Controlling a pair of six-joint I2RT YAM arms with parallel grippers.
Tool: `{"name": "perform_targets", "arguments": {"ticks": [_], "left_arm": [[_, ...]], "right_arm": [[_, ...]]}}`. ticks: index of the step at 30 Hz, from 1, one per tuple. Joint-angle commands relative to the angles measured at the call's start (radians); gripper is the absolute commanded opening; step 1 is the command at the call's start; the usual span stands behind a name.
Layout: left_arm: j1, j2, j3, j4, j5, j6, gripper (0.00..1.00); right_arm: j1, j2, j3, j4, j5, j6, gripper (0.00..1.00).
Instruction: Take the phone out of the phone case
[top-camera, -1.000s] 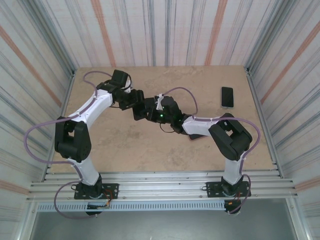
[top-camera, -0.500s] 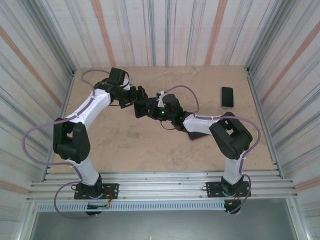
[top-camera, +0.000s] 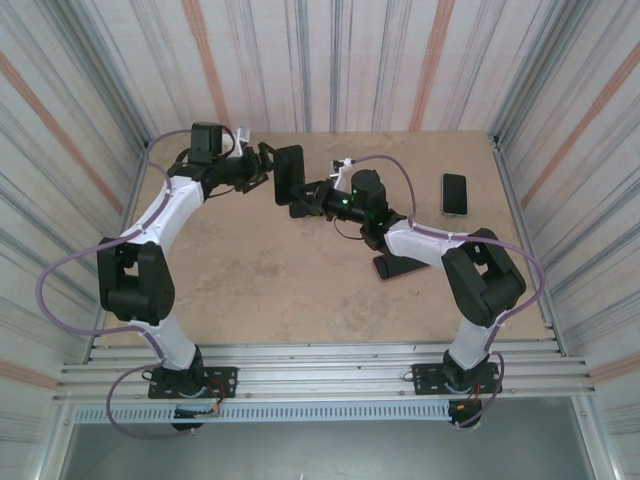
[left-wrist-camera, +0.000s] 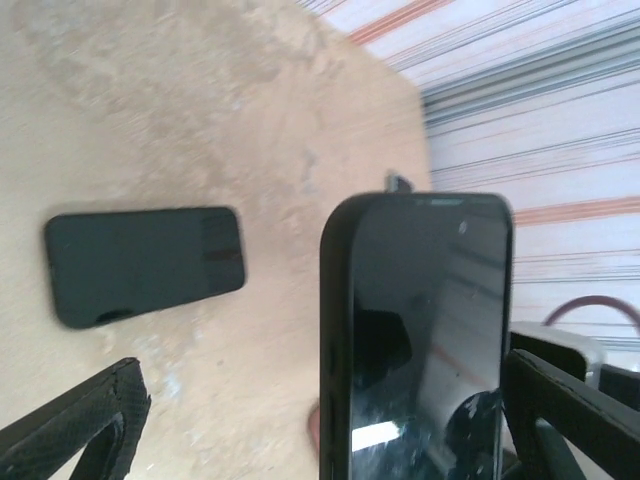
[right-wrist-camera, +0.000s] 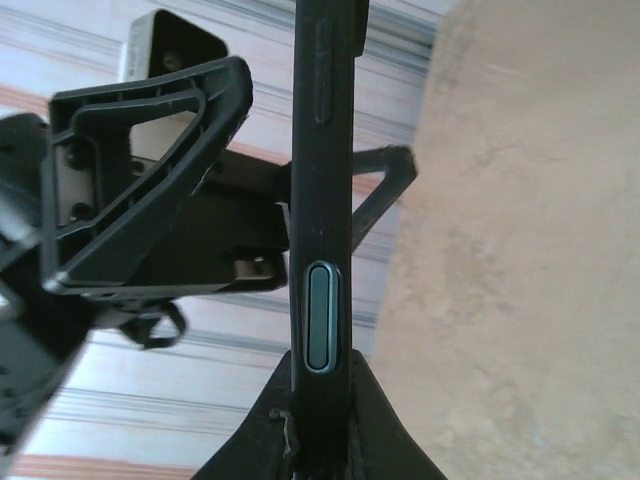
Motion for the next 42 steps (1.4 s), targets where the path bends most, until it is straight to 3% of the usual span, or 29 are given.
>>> {"name": "perform_targets", "arguments": {"ticks": [1, 5, 10, 22, 25, 31, 42], "left_arm": [[0.015, -0.063, -0.014, 0.203, 0.128, -0.143, 0.92], [0.015, -0.057, -0.012, 0.318, 0.195, -0.249, 0.86], [0.013, -0.067, 0.006, 0.323, 0.238, -0.251, 0.78], [-0.013, -0.059, 0.006, 0.458, 0.327, -0.338, 0.5], [-0.012, -0.06, 0.005, 0.469, 0.339, -0.342, 0.38], [0.013, -0.07, -0.015, 0.512, 0.333, -0.362, 0.27], [0.028, -0.047, -0.039, 0.669, 0.336, -0.48, 0.16]], "right_arm": [[-0.005, -0.044, 0.001, 0.145, -0.069, 0.109, 0.0], [-0.014, -0.048, 0.006, 0.168, -0.096, 0.147, 0.0], [-0.025, -0.05, 0.024, 0.17, -0.128, 0.178, 0.0], [-0.052, -0.009, 0.085, 0.219, -0.15, 0.273, 0.0], [-0.058, 0.0, 0.105, 0.217, -0.166, 0.28, 0.0], [-0.068, 0.009, 0.118, 0.207, -0.203, 0.289, 0.0], [-0.072, 0.016, 0.126, 0.206, -0.283, 0.281, 0.0]]}}
